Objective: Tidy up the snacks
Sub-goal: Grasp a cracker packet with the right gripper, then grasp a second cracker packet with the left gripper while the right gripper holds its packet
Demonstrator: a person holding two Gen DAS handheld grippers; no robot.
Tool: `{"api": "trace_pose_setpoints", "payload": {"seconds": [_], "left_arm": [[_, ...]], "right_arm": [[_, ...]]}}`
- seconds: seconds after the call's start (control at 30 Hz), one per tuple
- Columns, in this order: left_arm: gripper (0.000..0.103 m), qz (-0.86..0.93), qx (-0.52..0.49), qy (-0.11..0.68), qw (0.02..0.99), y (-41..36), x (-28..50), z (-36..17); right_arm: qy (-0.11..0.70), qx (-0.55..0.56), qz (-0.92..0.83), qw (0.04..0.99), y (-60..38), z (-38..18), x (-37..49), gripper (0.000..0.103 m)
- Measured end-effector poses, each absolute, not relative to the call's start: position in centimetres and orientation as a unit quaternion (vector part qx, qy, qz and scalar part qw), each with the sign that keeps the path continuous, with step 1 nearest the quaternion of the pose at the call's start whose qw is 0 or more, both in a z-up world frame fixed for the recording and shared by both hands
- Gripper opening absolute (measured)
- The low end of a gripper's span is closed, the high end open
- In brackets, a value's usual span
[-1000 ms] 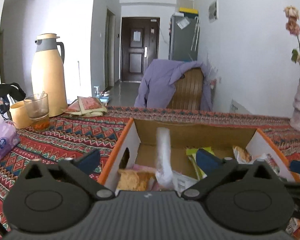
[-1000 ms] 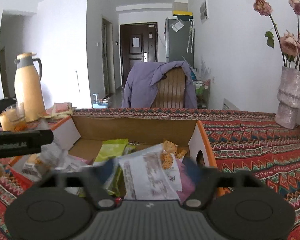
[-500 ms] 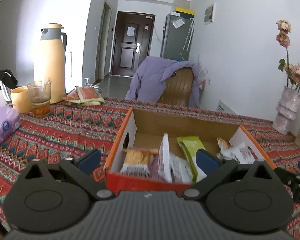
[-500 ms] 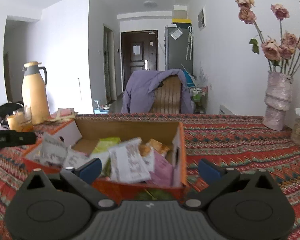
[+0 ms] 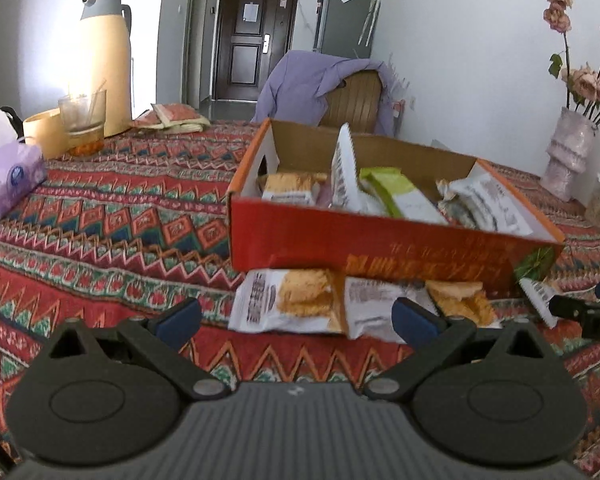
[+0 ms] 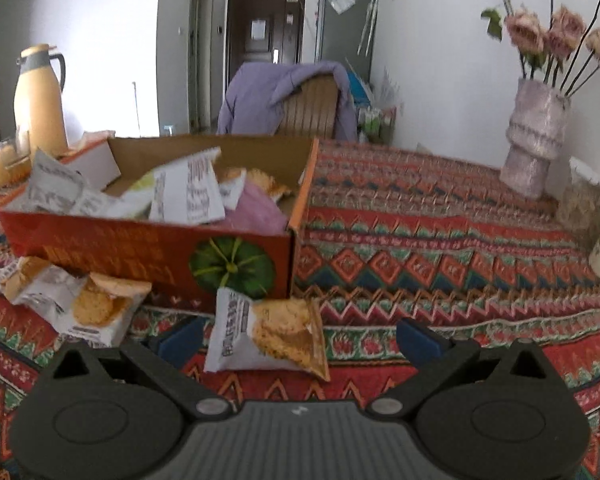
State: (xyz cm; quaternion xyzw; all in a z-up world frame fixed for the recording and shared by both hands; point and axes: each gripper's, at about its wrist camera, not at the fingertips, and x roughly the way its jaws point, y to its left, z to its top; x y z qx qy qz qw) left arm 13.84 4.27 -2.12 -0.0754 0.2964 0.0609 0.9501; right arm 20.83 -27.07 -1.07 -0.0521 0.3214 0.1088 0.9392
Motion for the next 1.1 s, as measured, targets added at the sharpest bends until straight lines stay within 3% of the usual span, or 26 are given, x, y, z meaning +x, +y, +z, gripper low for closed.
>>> {"api": "trace_pose_setpoints", "payload": {"seconds": [0.33,0.53,0.57,0.6,1.1], "left_arm": [[0.103,0.069,-0.051,0.271,0.959,3.9,13.3,-2.8],[0.103,0.064,-0.056,0.269,0.959,4.0,13.3,-2.7],[0.103,0.064,-0.058,0.268,0.959,4.0,13.3,-2.7],[0.103,0.063,-0.060,0.268,0.959,4.1,13.3,-2.8],[0.103,0.074,-0.059,0.280,0.955,4.1,13.4,-2.8]], "right_arm": [[0.356,-0.048,0.117,0.926,-25.9,-2.7,23.2,0.102],[0.354,-0.029,0.119,0.927,-25.8,-3.2,23.5,0.082],[0.350,-0.027,0.119,0.929,-25.9,-3.1,23.3,0.069],[0.348,-0.023,0.120,0.930,-26.0,-2.9,23.2,0.064],[0.250,-0.011,0.134,0.959,-25.2,-1.3,18.3,0.060]]}}
